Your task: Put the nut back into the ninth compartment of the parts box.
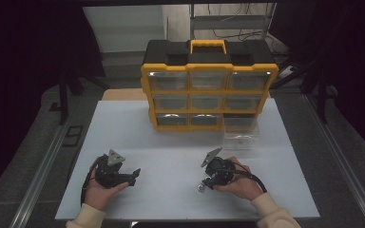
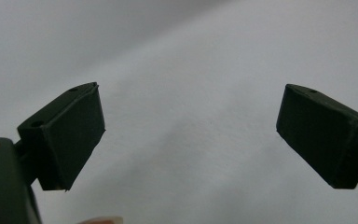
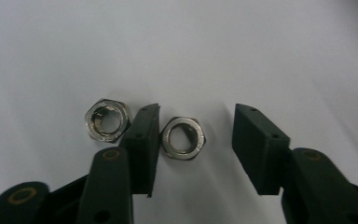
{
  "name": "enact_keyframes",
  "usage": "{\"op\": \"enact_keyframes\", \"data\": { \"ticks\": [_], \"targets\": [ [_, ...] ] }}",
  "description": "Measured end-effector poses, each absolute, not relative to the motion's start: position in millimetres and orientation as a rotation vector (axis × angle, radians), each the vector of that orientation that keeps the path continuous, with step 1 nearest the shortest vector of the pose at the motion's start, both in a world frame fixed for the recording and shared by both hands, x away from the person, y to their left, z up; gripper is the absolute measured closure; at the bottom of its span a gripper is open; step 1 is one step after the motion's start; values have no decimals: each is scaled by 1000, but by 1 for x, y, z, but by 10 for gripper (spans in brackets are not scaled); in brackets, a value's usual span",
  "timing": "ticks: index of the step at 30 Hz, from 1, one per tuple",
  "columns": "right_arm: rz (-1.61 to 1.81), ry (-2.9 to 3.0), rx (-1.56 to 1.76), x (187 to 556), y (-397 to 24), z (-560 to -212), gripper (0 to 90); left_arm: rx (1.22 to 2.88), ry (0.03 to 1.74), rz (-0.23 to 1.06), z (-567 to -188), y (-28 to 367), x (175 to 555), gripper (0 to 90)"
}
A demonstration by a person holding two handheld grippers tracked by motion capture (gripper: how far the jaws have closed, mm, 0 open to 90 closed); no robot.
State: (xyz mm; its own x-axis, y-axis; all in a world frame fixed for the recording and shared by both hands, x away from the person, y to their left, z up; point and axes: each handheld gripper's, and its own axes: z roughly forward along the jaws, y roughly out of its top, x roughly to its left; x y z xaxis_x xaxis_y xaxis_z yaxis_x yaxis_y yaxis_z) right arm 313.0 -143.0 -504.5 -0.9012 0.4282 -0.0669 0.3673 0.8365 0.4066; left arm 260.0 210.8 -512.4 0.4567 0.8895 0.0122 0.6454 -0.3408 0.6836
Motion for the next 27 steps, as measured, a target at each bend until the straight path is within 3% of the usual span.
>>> {"op": "enact_keyframes", "data": {
  "ticks": [9,27],
  "targets": [
    [604,2910,621,313,-143,-504,670,2100,1275,520,-512,211,260,81],
    [618,2932,666,316,-144,-503,678,2101,1275,520,-513,211,260,82]
  ]
}}
